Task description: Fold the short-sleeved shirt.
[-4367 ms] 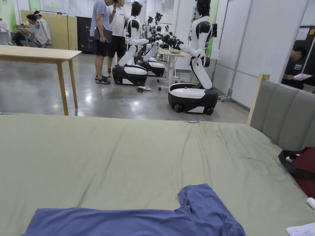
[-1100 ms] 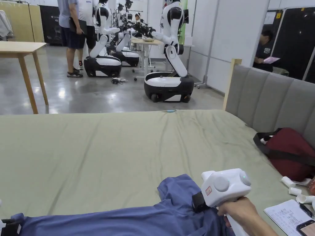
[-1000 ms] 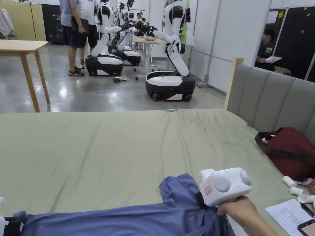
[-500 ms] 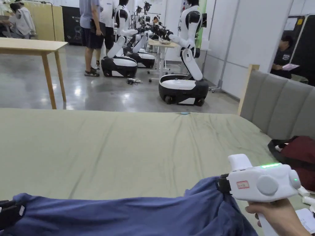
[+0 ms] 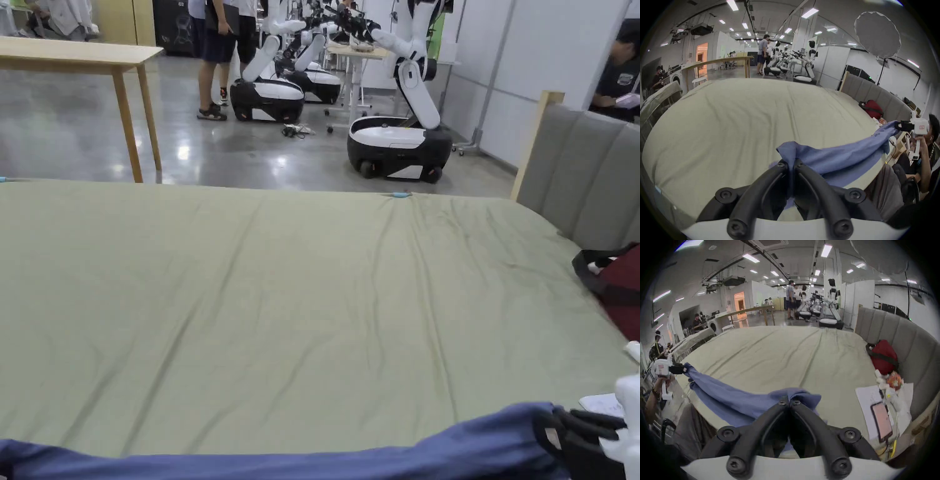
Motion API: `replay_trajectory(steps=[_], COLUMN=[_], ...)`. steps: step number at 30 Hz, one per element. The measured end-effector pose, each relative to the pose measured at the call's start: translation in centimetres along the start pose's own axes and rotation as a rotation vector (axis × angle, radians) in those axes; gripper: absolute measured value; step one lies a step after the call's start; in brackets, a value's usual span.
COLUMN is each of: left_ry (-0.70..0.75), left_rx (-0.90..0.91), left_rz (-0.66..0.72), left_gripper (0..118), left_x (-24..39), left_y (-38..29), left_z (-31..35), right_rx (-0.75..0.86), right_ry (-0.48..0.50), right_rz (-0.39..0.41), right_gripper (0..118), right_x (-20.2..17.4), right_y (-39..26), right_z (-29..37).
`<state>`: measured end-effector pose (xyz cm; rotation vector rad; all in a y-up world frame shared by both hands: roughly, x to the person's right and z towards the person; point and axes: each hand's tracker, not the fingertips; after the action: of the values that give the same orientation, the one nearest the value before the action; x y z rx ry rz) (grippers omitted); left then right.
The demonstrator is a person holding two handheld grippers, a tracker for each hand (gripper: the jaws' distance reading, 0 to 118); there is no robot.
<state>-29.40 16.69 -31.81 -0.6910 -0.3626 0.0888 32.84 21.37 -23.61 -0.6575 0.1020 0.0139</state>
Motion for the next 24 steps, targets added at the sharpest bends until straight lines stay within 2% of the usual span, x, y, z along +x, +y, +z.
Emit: replay_trajectory(steps=[8, 13, 17, 21, 22, 23, 24], left_ry=[-0.005, 0.002, 0.013, 0.025, 0.029, 0.038, 0.075], left_rx=[-0.042, -0.072, -0.07, -0.064, -0.061, -0.055, -0.034], left_rz=[0.097, 0.127, 0.114, 0.106, 0.101, 0.094, 0.081], left_gripper=[5, 5, 5, 5, 9, 20, 52], left_x=[-0.9, -1.1, -1.1, -0.8, -0.7, -0.4, -0.2], left_y=[-3.2, -4.8, -5.5, -5.2, -5.2, -5.2, -5.1], left_z=[-1.2, -2.1, -2.5, -2.7, -2.7, -2.6, -2.4], right_rx=[-0.165, -0.294, -0.29, -0.28, -0.27, -0.252, -0.239], right_ry=[-0.001, -0.103, -0.097, -0.109, -0.107, -0.112, -0.138], right_rz=[-0.047, -0.018, -0.062, -0.04, -0.036, -0.031, -0.02], right_gripper=[0, 1, 1, 3, 16, 42, 79], right_x=[0.5, 0.8, 1.1, 1.0, 0.9, 0.8, 0.6], right_y=[-4.7, -6.9, -7.7, -7.5, -7.5, -7.6, -7.6], right_z=[-1.0, -3.4, -4.7, -4.7, -4.5, -4.2, -3.7])
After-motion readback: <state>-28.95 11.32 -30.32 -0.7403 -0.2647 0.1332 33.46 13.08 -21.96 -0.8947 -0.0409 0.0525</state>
